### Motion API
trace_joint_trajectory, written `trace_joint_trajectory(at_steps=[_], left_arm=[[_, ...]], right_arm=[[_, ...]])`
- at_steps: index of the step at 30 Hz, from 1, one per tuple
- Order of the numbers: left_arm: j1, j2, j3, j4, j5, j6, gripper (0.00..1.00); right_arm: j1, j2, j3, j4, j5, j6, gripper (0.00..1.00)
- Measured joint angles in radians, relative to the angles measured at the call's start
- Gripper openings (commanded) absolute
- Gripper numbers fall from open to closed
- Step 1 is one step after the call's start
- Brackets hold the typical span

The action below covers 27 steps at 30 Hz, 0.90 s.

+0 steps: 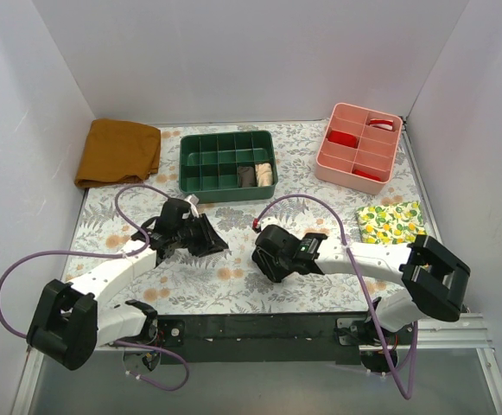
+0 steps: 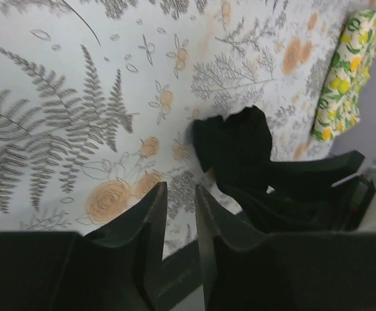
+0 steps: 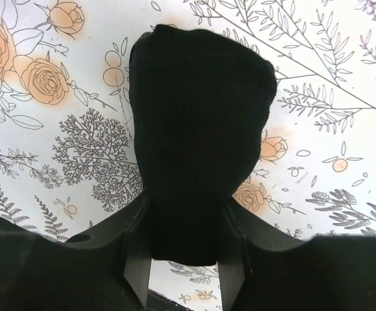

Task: Roll the underwear
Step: Roll the underwear to the center of the board.

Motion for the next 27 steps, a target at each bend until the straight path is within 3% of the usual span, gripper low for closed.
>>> trace_joint_trajectory(at_steps=[9,27], left_arm=[[-0.102,0.103,-0.06,0.095,0.138,-0.051,0.18],[-0.238,0.36,-0.031,0.25,0.097,-0.135,0.14]], right_arm=[[0.0,0.037,-0.001,0.034,-0.013,0.034,0.01],[-0.011,0.012,-0.045,0.123,-0.1,0.097,0.01]])
